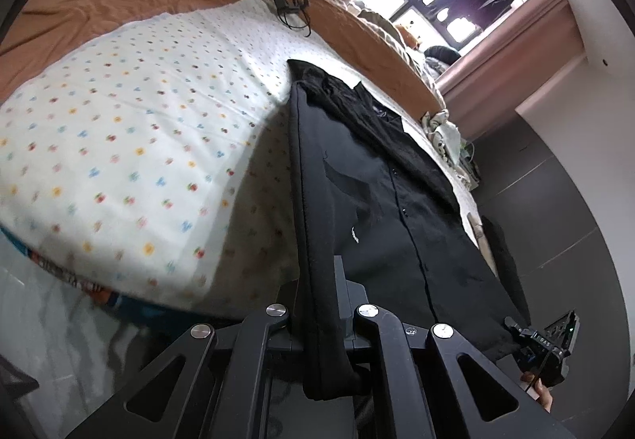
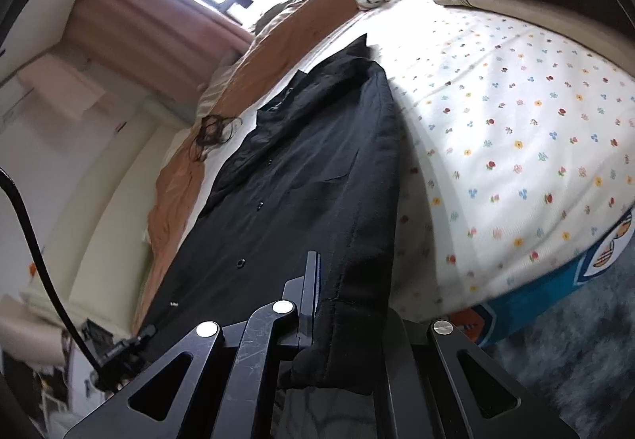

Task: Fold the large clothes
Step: 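Grasp the shirt hem with the left tool while the right tool grasps beside it, then lift the hem with both tools and carry it toward the collar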

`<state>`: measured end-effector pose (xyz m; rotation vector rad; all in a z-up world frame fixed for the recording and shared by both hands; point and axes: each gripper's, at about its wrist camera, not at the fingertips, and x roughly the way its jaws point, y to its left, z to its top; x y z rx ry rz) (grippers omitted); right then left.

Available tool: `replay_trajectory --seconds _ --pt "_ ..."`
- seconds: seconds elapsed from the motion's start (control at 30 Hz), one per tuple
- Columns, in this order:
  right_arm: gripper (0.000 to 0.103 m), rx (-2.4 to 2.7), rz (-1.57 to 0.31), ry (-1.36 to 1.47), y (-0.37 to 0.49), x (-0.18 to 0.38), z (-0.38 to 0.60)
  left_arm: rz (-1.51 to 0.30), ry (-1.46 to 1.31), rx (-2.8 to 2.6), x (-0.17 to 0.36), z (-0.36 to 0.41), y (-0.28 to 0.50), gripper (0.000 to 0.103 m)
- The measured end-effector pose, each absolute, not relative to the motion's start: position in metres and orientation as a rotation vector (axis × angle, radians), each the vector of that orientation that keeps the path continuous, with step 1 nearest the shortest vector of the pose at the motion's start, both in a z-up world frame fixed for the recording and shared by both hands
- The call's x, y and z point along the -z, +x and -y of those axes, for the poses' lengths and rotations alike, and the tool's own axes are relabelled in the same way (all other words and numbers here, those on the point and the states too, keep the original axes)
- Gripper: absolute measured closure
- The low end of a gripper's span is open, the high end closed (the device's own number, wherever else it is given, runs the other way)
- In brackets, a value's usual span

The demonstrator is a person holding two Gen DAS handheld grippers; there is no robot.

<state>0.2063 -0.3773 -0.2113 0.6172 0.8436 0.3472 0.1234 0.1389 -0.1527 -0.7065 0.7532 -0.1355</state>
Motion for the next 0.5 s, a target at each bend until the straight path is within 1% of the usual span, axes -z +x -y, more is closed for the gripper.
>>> replay_trajectory --seconds 0.27,0.5 --pt "0.098 -0.369 -0.826 0.566 0.167 0.203 0.373 -0.703 -0.697 0.141 0.144 -0.143 0.071 0.097" --pt "0.098 -0.380 -0.812 0.544 0.130 0.206 0.375 -0.677 -0.718 0.150 0.151 -0.142 0.029 0.097"
